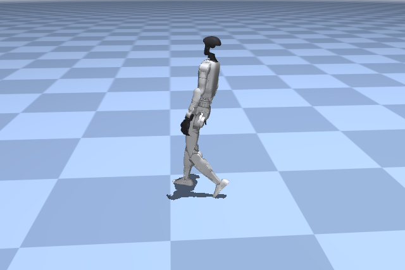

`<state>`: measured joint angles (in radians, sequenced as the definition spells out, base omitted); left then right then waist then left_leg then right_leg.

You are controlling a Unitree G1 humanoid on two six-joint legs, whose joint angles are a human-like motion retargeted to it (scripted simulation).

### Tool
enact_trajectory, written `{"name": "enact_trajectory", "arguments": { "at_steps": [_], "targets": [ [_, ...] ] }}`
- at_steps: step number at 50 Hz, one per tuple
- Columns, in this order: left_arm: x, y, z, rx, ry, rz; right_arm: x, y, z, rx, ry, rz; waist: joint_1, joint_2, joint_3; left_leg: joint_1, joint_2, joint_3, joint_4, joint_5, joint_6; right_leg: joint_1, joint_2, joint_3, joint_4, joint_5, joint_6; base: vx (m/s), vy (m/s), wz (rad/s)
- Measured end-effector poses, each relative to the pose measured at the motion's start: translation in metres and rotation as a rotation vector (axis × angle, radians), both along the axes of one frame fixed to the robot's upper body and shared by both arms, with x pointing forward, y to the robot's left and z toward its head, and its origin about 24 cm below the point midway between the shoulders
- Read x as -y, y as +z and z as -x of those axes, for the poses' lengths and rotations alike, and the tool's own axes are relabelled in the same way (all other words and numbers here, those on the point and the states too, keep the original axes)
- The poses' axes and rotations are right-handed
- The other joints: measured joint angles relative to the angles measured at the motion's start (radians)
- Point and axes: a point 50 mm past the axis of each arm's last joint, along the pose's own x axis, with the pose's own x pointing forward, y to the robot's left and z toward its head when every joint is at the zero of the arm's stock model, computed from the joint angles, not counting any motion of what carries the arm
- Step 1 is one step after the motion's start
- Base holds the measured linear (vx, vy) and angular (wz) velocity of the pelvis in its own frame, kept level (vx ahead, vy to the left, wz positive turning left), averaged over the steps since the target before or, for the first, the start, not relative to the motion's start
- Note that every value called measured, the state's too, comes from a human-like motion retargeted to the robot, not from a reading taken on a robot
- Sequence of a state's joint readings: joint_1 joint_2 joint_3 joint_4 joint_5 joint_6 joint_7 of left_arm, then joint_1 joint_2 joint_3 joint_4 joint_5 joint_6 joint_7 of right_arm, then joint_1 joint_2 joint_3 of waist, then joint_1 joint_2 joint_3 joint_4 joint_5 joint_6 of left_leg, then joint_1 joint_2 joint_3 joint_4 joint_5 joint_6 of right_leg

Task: In place motions

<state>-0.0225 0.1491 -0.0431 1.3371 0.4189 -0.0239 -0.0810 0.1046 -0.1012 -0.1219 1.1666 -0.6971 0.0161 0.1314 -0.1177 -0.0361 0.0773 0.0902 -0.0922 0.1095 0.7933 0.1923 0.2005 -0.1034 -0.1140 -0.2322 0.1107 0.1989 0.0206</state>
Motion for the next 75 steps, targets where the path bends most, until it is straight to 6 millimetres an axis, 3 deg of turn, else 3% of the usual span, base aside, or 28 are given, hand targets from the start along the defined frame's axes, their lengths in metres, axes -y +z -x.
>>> {"name": "enact_trajectory", "arguments": {
  "at_steps": [2, 5, 7, 9, 13, 16, 20, 22, 23, 25, 30, 32, 38, 40, 43, 45, 52, 58, 65, 67, 68, 70, 75],
  "targets": [
    [0.001, -0.003, 0.016, -0.081, 0.026, 0.022, -0.002, 0.004, -0.018, 0.073, 0.051, 0.007, -0.032, -0.007, 0.015, -0.081, 0.062, 0.035, 0.160, 0.024, 0.014, 0.048, -0.021, -0.048, -0.006, -0.026, 0.011, 0.67, -0.31, 1.15],
    [0.000, -0.005, 0.038, -0.188, 0.045, 0.040, -0.008, 0.012, -0.047, 0.182, 0.089, 0.001, -0.007, -0.019, 0.071, -0.156, 0.208, 0.172, 0.286, -0.152, 0.061, 0.130, 0.018, -0.068, -0.026, -0.066, -0.020, 0.46, -0.33, -0.10],
    [-0.001, -0.006, 0.055, -0.227, 0.062, 0.033, -0.013, 0.018, -0.065, 0.249, 0.118, -0.018, 0.050, -0.032, 0.099, -0.208, 0.206, 0.260, 0.260, -0.179, 0.055, 0.159, 0.007, -0.058, -0.035, -0.073, -0.022, 0.37, -0.19, -1.13],
    [-0.002, -0.006, 0.074, -0.260, 0.087, 0.014, -0.017, 0.025, -0.081, 0.308, 0.159, -0.043, 0.090, -0.031, 0.097, -0.275, 0.141, 0.281, 0.140, -0.171, 0.001, 0.162, 0.006, -0.046, -0.039, -0.085, -0.025, 0.48, -0.13, -0.94],
    [0.004, -0.004, 0.124, -0.388, 0.156, -0.018, -0.015, 0.033, -0.100, 0.356, 0.244, -0.040, 0.140, 0.050, 0.078, -0.353, -0.006, 0.089, -0.285, -0.111, -0.218, 0.169, 0.102, -0.004, -0.027, -0.135, -0.050, 0.50, -0.04, -0.78],
    [0.015, 0.002, 0.157, -0.522, 0.209, 0.001, -0.007, 0.033, -0.103, 0.339, 0.250, 0.016, 0.152, 0.117, 0.095, -0.326, 0.028, 0.114, -0.583, -0.099, -0.242, 0.210, 0.180, 0.024, -0.012, -0.181, -0.069, 0.48, 0.04, -0.79],
    [0.025, 0.010, 0.187, -0.664, 0.204, 0.062, 0.000, 0.025, -0.091, 0.254, 0.200, 0.048, 0.162, 0.144, 0.111, -0.314, -0.006, 0.064, -0.754, -0.096, -0.298, 0.283, 0.215, 0.062, 0.006, -0.238, -0.078, 0.50, 0.08, -0.62],
    [0.025, 0.012, 0.195, -0.690, 0.173, 0.070, 0.002, 0.018, -0.075, 0.185, 0.157, 0.039, 0.127, 0.135, 0.088, -0.308, -0.034, -0.011, -0.770, -0.072, -0.233, 0.296, 0.206, 0.042, 0.017, -0.266, -0.075, 0.53, 0.08, 0.54],
    [0.024, 0.013, 0.196, -0.693, 0.158, 0.064, 0.002, 0.015, -0.066, 0.148, 0.131, 0.033, 0.123, 0.128, 0.072, -0.307, -0.042, 0.004, -0.763, -0.073, -0.190, 0.299, 0.201, 0.039, 0.020, -0.278, -0.074, 0.54, 0.07, 0.20],
    [0.020, 0.013, 0.198, -0.686, 0.142, 0.040, 0.004, 0.009, -0.045, 0.075, 0.078, 0.018, 0.131, 0.123, 0.043, -0.291, 0.001, 0.138, -0.763, -0.021, -0.198, 0.310, 0.202, 0.042, 0.026, -0.298, -0.074, 0.56, 0.07, -0.23],
    [0.012, 0.010, 0.188, -0.625, 0.206, 0.014, 0.006, -0.003, 0.009, -0.120, -0.002, 0.013, 0.182, 0.072, -0.018, -0.251, -0.046, 0.019, -0.781, -0.049, -0.145, 0.320, 0.169, 0.094, 0.099, -0.321, -0.091, 0.56, 0.10, -0.64],
    [0.011, 0.006, 0.173, -0.573, 0.263, 0.016, 0.008, -0.005, 0.025, -0.187, -0.017, 0.022, 0.176, 0.073, -0.022, -0.211, -0.033, 0.099, -0.783, -0.083, -0.137, 0.315, 0.176, 0.077, 0.160, -0.302, -0.104, 0.39, 0.11, -0.18],
    [0.009, -0.006, 0.110, -0.352, 0.399, 0.063, 0.015, -0.003, 0.058, -0.331, -0.064, 0.037, 0.152, 0.120, -0.002, -0.126, 0.014, 0.045, -0.773, -0.171, -0.111, 0.224, 0.175, -0.016, 0.520, -0.136, -0.139, 0.34, 0.08, -0.19],
    [0.006, -0.007, 0.086, -0.265, 0.407, 0.082, 0.016, -0.003, 0.064, -0.348, -0.093, 0.045, 0.169, 0.131, 0.011, -0.098, 0.034, 0.067, -0.774, -0.197, -0.108, 0.164, 0.170, -0.014, 0.672, -0.053, -0.145, 0.29, 0.04, -0.85],
    [-0.005, -0.005, 0.051, -0.130, 0.399, 0.077, 0.011, -0.003, 0.065, -0.347, -0.140, 0.033, 0.170, 0.134, 0.020, -0.081, 0.057, 0.100, -0.774, -0.227, -0.109, 0.064, 0.159, -0.038, 0.830, -0.118, -0.178, 0.21, -0.02, -0.49],
    [-0.011, -0.002, 0.032, -0.058, 0.387, 0.056, 0.008, -0.004, 0.065, -0.340, -0.168, 0.010, 0.158, 0.132, 0.020, -0.081, 0.062, 0.103, -0.774, -0.241, -0.110, -0.015, 0.178, -0.033, 0.870, -0.161, -0.165, 0.14, -0.04, -0.14],
    [-0.020, 0.004, 0.003, 0.045, 0.343, 0.031, 0.004, -0.004, 0.051, -0.301, -0.136, -0.030, 0.131, 0.102, 0.052, -0.070, 0.039, 0.137, -0.787, -0.279, -0.108, -0.226, 0.131, -0.141, 0.696, -0.203, -0.126, 0.14, -0.05, -0.15],
    [-0.015, -0.001, 0.021, -0.042, 0.280, 0.019, 0.005, -0.004, 0.049, -0.294, -0.121, -0.018, 0.089, 0.059, 0.096, -0.029, -0.020, 0.104, -0.784, -0.322, -0.107, -0.290, 0.042, -0.104, 0.326, -0.105, -0.033, 0.21, -0.06, 0.36],
    [-0.007, -0.005, 0.083, -0.289, 0.210, -0.009, 0.003, -0.004, 0.068, -0.351, -0.179, -0.031, 0.018, 0.063, 0.110, 0.036, -0.015, -0.009, -0.765, -0.380, -0.137, -0.214, -0.033, 0.253, 0.058, -0.081, 0.011, 0.38, -0.19, 1.10],
    [-0.008, -0.003, 0.104, -0.366, 0.203, -0.025, 0.003, -0.003, 0.076, -0.375, -0.191, -0.033, 0.025, 0.040, 0.101, 0.055, -0.031, -0.026, -0.758, -0.410, -0.149, -0.156, -0.077, 0.226, 0.016, -0.071, 0.137, 0.57, -0.38, 0.70],
    [-0.010, -0.002, 0.114, -0.401, 0.203, -0.037, 0.003, -0.003, 0.079, -0.388, -0.194, -0.037, 0.036, 0.025, 0.093, 0.063, -0.040, -0.029, -0.755, -0.427, -0.156, -0.144, -0.096, 0.185, -0.011, -0.030, 0.171, 0.62, -0.41, 0.46],
    [-0.012, 0.001, 0.135, -0.464, 0.215, -0.057, 0.001, -0.002, 0.086, -0.416, -0.195, -0.043, 0.046, 0.004, 0.062, 0.061, -0.044, -0.036, -0.740, -0.461, -0.167, -0.144, -0.106, 0.083, -0.035, 0.057, 0.168, 0.50, -0.34, 0.40],
    [-0.002, 0.004, 0.157, -0.510, 0.337, -0.066, 0.008, -0.003, 0.071, -0.397, -0.075, -0.010, 0.114, 0.021, 0.049, 0.008, 0.024, -0.019, -0.640, -0.488, -0.203, -0.168, -0.020, 0.165, 0.026, 0.043, 0.084, 0.30, -0.34, 0.16]
  ]
}}
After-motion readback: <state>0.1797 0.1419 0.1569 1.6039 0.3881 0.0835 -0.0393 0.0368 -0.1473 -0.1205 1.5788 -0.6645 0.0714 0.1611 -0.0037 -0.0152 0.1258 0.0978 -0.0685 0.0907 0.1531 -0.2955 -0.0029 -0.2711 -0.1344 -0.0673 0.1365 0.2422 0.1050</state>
